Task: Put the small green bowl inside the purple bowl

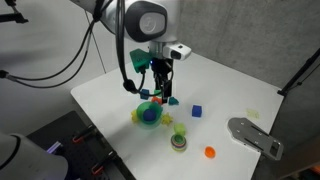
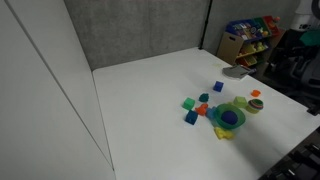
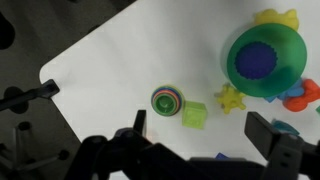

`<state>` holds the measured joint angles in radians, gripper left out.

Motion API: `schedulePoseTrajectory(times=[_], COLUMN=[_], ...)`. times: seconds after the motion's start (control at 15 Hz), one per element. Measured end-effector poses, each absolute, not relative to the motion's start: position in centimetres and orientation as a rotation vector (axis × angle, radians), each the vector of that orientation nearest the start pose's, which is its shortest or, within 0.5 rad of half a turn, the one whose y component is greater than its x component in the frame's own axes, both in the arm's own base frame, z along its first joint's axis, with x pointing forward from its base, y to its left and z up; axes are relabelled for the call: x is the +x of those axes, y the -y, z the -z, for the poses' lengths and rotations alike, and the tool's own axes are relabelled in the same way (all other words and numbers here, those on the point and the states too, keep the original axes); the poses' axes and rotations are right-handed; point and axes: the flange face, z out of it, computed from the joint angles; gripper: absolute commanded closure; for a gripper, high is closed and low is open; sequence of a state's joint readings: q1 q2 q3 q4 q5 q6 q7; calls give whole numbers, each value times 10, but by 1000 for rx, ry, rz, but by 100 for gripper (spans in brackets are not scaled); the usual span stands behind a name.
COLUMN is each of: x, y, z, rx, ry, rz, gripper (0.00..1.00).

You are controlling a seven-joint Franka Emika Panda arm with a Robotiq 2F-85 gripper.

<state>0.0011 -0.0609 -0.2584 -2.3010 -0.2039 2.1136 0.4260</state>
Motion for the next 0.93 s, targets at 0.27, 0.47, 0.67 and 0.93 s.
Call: schedulePoseTrajectory(times=[0.27, 0.47, 0.67, 0.93], x=[445, 425, 406, 390], y=[108, 97, 93, 95], z=[-422, -459, -487, -503], rx=[-3198, -3203, -3157, -3134], ry=[-781, -544, -333, -214], rz=[-253, -265, -268, -281], gripper=[0, 0, 0, 0])
